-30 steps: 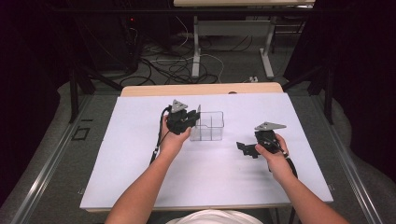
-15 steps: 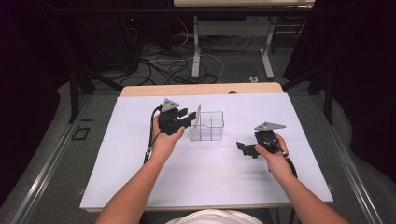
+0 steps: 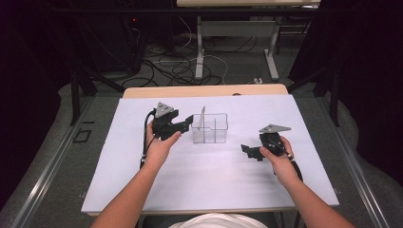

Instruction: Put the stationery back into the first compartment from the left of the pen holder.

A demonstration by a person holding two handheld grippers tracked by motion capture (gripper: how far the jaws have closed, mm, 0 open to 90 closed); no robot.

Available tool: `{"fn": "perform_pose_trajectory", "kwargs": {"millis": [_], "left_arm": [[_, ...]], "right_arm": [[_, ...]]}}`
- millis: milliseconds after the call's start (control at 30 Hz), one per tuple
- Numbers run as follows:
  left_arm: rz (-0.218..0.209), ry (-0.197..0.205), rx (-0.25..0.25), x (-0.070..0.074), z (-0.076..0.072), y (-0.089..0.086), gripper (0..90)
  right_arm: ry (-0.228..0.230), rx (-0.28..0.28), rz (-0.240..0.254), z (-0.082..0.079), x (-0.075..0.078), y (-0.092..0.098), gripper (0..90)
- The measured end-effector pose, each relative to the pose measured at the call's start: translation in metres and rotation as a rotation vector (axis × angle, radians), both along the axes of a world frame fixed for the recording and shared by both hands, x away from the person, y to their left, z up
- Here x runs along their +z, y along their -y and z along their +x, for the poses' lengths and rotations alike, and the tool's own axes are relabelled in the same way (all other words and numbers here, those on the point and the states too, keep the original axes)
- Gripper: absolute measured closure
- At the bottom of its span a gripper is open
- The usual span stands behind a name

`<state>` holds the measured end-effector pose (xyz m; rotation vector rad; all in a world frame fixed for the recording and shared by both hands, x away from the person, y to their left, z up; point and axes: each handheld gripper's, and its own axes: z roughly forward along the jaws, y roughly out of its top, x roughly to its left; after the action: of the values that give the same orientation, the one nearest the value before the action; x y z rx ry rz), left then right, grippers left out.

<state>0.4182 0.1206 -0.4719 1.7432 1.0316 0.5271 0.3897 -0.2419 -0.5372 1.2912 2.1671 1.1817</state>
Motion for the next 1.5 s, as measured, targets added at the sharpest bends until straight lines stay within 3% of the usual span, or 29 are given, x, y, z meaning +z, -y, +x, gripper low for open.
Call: {"fn": "perform_pose_trajectory", "kwargs": {"millis": [100,233,300,467,633,800,1233,1500], "left_arm": [[0.028,0.005,0.025,0.001,-0.004,-0.006,29.9],[0.044,-0.017,0.052,0.001,-0.009,-0.015,28.4],[0.042,-0.021,0.076,0.0,-0.011,-0.02,27.7],[0.025,-0.059,0.081,-0.005,-0.016,-0.032,26.2],[-0.009,-0.091,0.099,-0.01,-0.018,-0.043,18.1],[-0.024,-0.135,0.1,-0.017,-0.022,-0.051,15.2],[0.037,-0.183,0.099,-0.035,-0.033,-0.069,4.3],[0.044,-0.188,0.099,-0.041,-0.039,-0.077,0.1]], "right_arm": [[0.003,0.0,-0.001,0.0,0.0,0.0,5.3],[0.0,0.002,-0.002,0.0,0.0,0.0,5.4],[-0.001,0.001,-0.001,0.0,0.0,0.0,5.5],[0.0,0.002,-0.008,0.0,0.0,0.0,5.6],[0.0,0.001,-0.009,0.0,0.0,0.0,5.7],[0.0,0.002,-0.009,0.0,0.0,0.0,5.8],[-0.003,-0.001,-0.006,0.0,-0.001,0.001,5.8],[-0.005,-0.001,-0.011,0.0,-0.001,0.001,5.9]]}}
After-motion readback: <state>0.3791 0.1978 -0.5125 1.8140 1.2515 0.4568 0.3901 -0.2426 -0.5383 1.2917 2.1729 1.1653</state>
